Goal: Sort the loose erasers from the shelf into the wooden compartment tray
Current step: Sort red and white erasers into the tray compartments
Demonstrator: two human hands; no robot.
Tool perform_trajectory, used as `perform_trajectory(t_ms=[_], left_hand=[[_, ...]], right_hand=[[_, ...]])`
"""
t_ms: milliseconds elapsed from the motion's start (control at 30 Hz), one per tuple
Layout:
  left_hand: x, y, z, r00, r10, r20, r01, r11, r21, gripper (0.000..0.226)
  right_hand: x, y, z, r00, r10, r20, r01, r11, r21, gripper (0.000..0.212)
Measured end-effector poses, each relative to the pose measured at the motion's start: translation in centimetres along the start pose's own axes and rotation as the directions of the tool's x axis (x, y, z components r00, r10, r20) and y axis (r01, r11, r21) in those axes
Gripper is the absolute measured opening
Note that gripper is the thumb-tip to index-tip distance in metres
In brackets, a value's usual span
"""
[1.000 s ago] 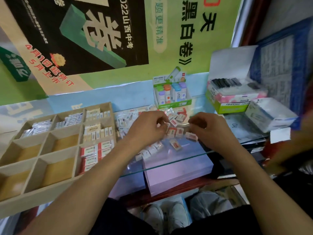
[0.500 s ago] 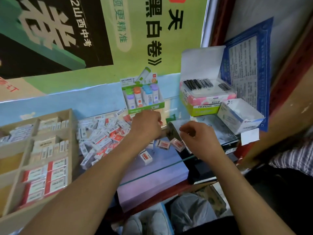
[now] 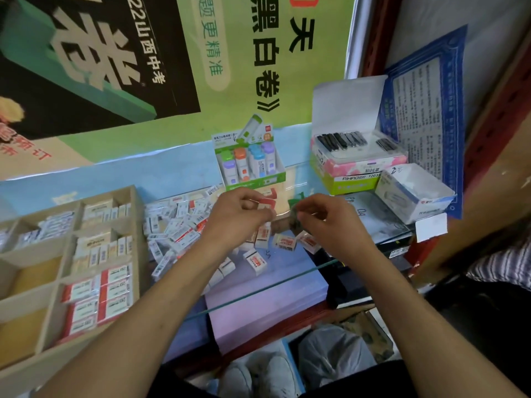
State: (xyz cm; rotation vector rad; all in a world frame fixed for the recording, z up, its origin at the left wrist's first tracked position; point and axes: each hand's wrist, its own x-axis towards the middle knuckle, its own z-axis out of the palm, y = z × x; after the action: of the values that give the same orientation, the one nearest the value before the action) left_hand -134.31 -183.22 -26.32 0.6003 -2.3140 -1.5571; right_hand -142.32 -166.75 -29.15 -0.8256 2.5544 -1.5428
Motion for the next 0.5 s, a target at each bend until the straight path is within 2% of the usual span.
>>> perform_trajectory(t_ms=[167,300,367,433,500], left_hand=[[-1.5,-0.8,-2.9,0.988,-0.015,-0.156,-0.002,0.994,-0.110,0.027],[-1.6,-1.3,-3.8,0.983,0.041,-0.179,-0.052,0.997,-0.056,0.032],[-1.5,-1.8,-4.4,0.978,0.063,-0.199,-0.071,0.997,-0.033,0.028],[-1.4,-2.0,-5.0,0.975,0.056,-0.216,-0.065,0.997,-0.033,0.023],[-1.6,-1.9,-5.5,0.970,0.055,-0.237,-0.070,0.996,-0.055,0.021]], right_hand=[[4.7,-0.6,2.8,0.989,-0.013,0.147,0.058,0.950,-0.306,0.036],[8.0,-0.4,5.6,0.947,0.001,0.320,0.155,0.873,-0.462,0.055],[8.8,-0.6,6.4,0.937,0.029,0.347,0.176,0.820,-0.544,0.049],[8.8,-0.9,6.6,0.957,0.013,0.288,0.185,0.739,-0.648,0.032],[8.4,-1.1,6.2,0.977,-0.007,0.215,0.157,0.708,-0.689,0.014]])
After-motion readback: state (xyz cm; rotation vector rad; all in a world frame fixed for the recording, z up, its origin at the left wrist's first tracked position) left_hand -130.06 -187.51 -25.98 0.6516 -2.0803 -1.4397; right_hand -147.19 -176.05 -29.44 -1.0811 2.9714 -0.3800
